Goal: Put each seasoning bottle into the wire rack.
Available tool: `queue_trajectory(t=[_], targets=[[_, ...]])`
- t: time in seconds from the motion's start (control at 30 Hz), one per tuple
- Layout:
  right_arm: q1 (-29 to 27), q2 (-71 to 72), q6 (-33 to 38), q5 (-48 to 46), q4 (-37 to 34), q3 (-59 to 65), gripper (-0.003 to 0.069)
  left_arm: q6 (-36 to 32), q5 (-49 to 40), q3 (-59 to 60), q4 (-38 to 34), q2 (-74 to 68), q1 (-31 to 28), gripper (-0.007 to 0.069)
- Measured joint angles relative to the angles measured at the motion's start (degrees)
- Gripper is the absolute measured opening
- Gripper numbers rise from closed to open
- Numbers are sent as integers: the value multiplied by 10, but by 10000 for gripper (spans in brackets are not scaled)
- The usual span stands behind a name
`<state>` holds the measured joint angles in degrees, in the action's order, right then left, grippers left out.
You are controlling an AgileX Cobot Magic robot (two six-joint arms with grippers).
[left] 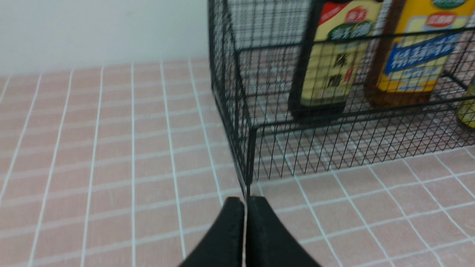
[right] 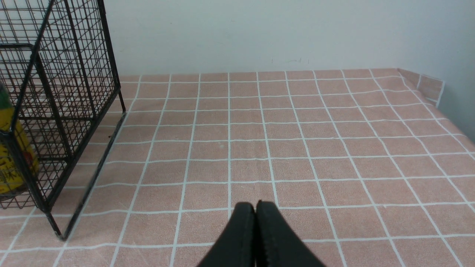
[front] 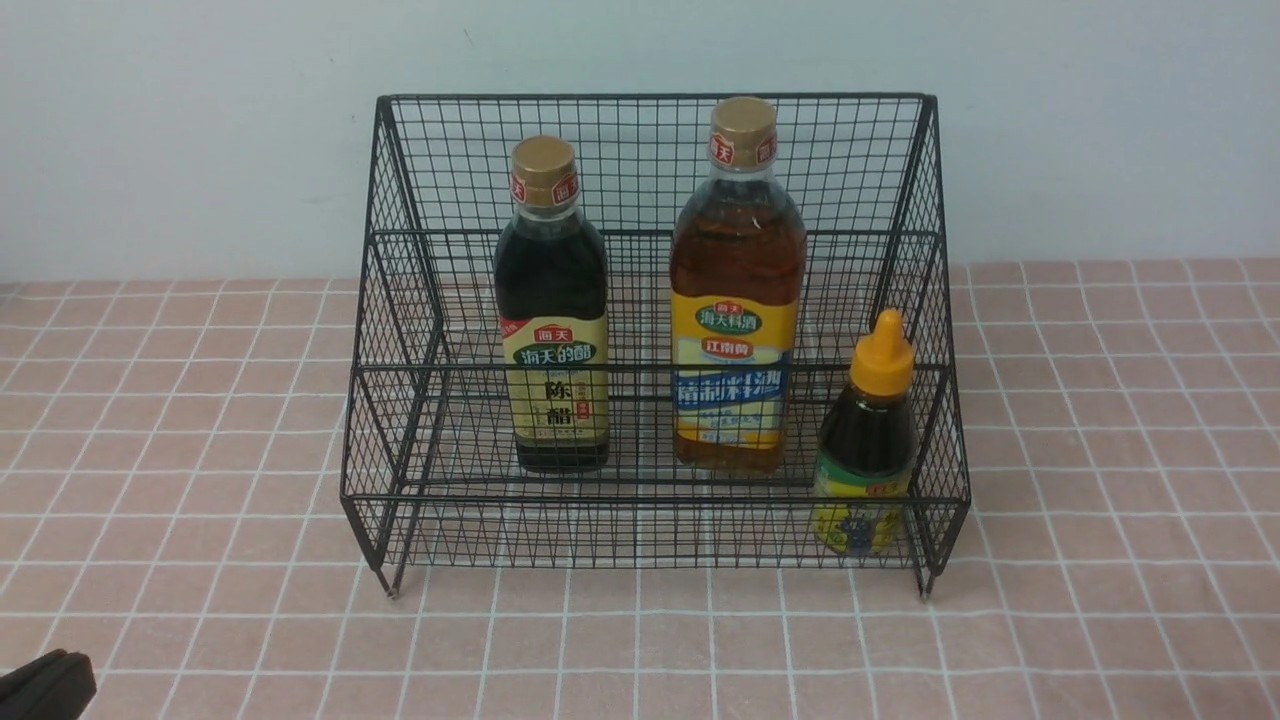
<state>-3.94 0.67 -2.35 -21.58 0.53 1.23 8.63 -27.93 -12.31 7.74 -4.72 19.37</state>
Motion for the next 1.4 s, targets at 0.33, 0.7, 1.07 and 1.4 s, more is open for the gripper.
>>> queue_trajectory(t=[0.33,0.7,1.07,1.4], targets=[[0,0,0,0,-1,0,-15,-130,109,121,-130,54,-175,-7],[-1,0,1,0,-2,0,-15,-139,68,139,-102,54,-165,-7],[-1,0,1,0,-2,0,-15,-139,68,139,-111,54,-165,-7],[-1,0,1,0,-2,0,-15,-139,67,139,-114,54,-165,-7]])
